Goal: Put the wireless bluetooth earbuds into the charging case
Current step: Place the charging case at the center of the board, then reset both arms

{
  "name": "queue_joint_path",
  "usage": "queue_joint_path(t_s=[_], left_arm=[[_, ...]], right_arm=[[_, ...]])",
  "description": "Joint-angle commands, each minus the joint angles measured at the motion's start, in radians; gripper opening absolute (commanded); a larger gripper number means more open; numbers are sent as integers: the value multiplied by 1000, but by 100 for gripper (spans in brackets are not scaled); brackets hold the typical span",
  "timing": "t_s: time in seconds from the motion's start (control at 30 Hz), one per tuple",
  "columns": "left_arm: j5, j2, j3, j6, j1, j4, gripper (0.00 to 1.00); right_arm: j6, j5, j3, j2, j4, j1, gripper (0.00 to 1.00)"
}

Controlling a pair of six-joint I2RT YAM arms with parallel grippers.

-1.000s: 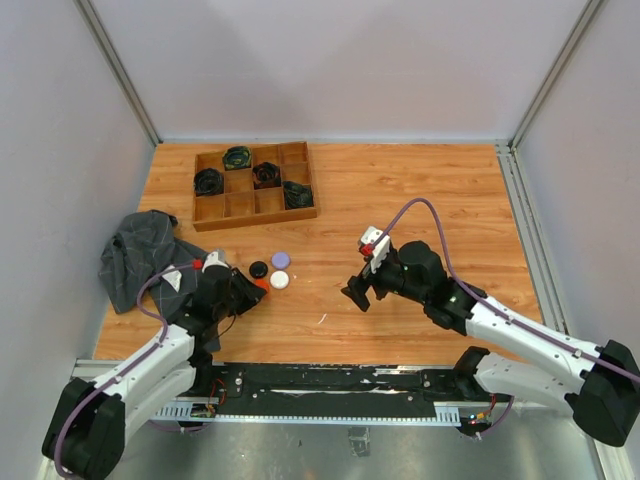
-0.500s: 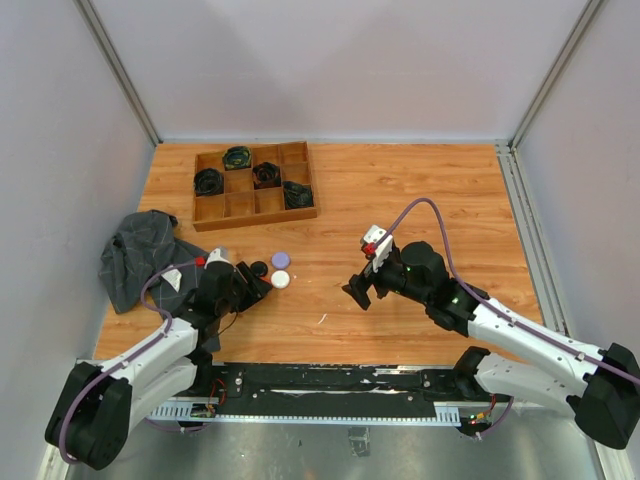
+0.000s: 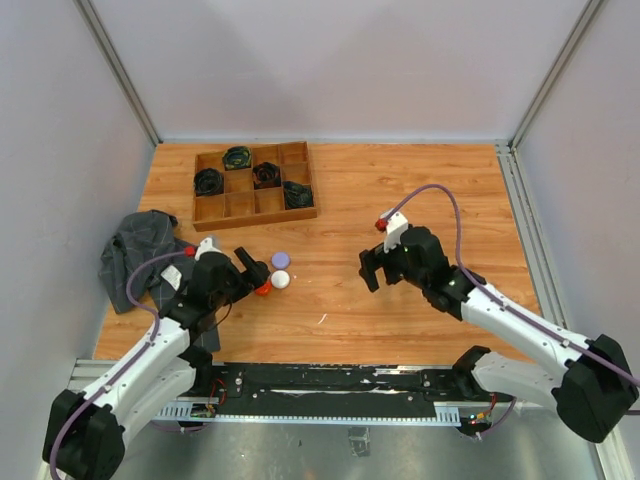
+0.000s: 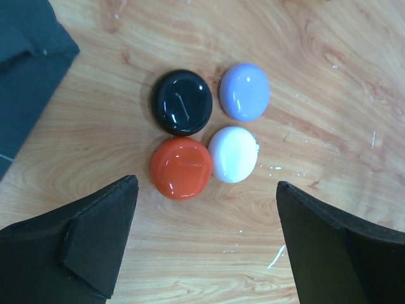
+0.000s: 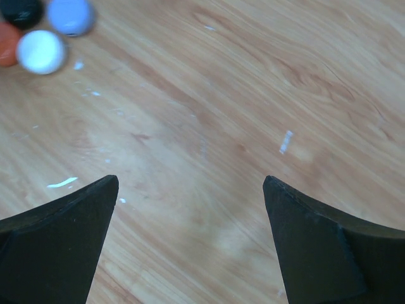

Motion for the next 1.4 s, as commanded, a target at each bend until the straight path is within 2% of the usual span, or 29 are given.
queue_joint_path(t_s=[0.0, 0.1, 0.2, 0.43, 0.67, 1.0, 1.17, 1.37], left_arm=[[-90, -57, 111, 82, 6, -183, 97], [-66, -122, 157, 110, 6, -230, 99], [-16, -189, 198, 125, 6, -254, 99], [-112, -299, 379, 213, 6, -410, 99], [-200, -430, 453, 275, 5, -466, 99], [-204, -548, 428, 325, 6, -404, 99], [-203, -574, 405, 343, 6, -381, 99], [-195, -570, 388, 363, 6, -361, 99]], right_arm=[[177, 88, 85, 62, -196, -144, 98], [251, 172, 125, 96, -297, -202, 98], [264, 274, 210, 123, -424, -206, 98], [255, 385, 280, 54, -577, -208, 99], [220, 496, 247, -176, -601, -208, 99], [172, 571, 140, -510, -536, -208, 99], [155, 564, 100, -569, -496, -208, 99], [155, 567, 105, -537, -494, -208, 99]])
